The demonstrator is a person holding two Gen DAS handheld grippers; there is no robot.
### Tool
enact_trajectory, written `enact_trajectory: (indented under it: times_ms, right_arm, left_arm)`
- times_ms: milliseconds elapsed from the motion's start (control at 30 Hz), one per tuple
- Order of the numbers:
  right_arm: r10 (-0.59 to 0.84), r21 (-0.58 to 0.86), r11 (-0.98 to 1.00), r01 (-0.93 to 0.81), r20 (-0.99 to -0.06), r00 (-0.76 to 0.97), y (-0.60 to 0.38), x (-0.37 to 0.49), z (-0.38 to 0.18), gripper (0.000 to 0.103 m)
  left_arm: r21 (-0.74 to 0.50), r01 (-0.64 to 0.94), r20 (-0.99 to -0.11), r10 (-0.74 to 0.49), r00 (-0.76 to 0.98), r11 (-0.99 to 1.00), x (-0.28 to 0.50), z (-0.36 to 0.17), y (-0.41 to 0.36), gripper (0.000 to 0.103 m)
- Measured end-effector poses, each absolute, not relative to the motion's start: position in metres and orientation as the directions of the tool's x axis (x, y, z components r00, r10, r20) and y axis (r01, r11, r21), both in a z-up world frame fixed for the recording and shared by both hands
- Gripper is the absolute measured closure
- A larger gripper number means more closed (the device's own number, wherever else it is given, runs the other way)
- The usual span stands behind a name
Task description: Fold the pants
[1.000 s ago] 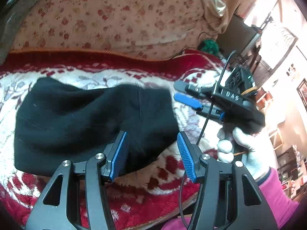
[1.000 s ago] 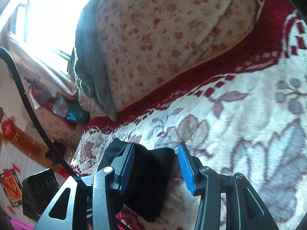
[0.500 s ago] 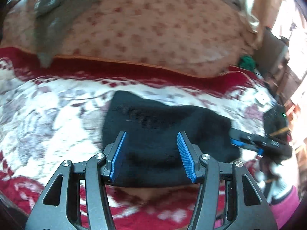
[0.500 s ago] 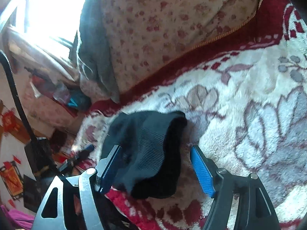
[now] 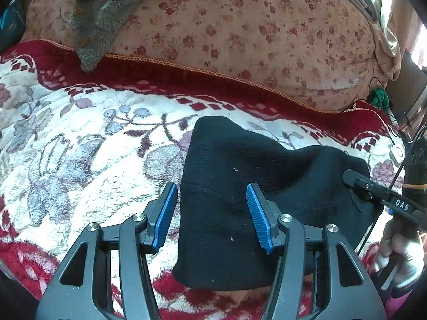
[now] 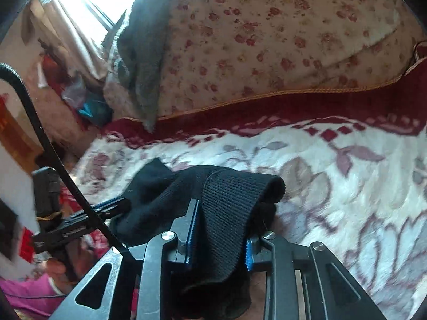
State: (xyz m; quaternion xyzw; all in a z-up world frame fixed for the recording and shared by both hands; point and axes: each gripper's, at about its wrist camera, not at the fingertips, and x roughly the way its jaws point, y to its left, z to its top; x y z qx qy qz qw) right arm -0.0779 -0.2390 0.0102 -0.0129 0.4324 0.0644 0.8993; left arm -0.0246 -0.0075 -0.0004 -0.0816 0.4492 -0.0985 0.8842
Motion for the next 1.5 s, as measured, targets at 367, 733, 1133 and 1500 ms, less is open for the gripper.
enact_trajectory:
  times_ms: [367,733,1133,1500]
  right_arm:
    - [0.131,0.154,0.988,-0.02,-0.756,0.641,-0.266,-0.105,0.022,0.06]
    - [0.168,0.197,0.98,-0.026,-0.75,0.64,-0.254,-0.119,0.03,0.049]
    - [0.152,0.177,0.984,-0.022,-0.766,0.624,-0.247,-0.122,0.02,0.027]
    - [0.227,0.299,0.954,0.027,-0.776,0.589,-0.268,-0.114,-0.008,0.019]
  left_arm:
    - [-0.221,0.104,-0.776,-0.24,0.584,0.97,-0.023,-0.003,-0.01,0.049]
    - [-0.192,0.091,-0.761,-0.207,0.615,0.977,-0.03,0.011,-0.005,0.049]
    - [-0.247,0.107,-0.751,-0.26,0.607,0.963,-0.033,0.013,0.005,0.049]
    - [-0.343,0.15,-0.77,-0.369,0.521,0.927,-0.021,-0.006,0.006,0.049]
